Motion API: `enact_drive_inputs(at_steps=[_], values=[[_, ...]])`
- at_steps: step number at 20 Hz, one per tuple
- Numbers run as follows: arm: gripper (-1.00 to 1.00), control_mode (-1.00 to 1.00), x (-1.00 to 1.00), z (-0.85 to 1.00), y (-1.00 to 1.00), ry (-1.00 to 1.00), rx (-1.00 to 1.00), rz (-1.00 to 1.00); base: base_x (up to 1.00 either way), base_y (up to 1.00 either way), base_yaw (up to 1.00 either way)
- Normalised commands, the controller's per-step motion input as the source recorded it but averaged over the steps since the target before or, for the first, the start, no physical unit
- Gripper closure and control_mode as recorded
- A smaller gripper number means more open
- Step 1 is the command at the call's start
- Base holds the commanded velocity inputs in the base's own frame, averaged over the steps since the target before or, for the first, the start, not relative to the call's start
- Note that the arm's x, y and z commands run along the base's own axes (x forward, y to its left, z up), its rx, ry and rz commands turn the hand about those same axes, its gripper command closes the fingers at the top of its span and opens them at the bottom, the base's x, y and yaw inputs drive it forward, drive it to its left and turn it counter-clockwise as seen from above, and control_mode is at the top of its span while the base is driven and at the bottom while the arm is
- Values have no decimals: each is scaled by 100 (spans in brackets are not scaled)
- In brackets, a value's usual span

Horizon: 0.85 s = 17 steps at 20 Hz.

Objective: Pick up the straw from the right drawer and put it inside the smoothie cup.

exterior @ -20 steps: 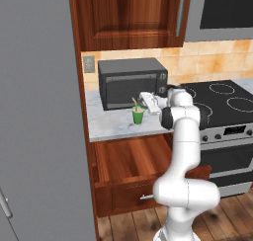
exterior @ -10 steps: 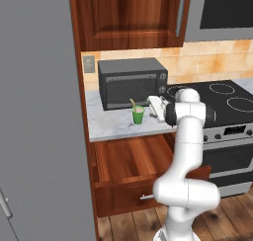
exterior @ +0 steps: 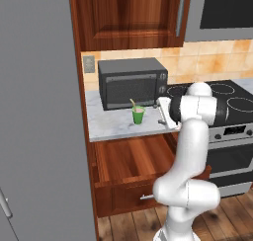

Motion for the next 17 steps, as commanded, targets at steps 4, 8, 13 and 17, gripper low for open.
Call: enact_drive_inputs(at_steps=[4,8,13,17], values=[[-100,-100,-100,77,-1,-25,-1,-8,0,0,0],[-100,-100,-99,84,-8,-27,0,-8,0,0,0],[-100,-100,-100,77,-16,-28,0,-8,0,0,0],[-100,-100,-100,74,-15,-28,0,-9,0,0,0]])
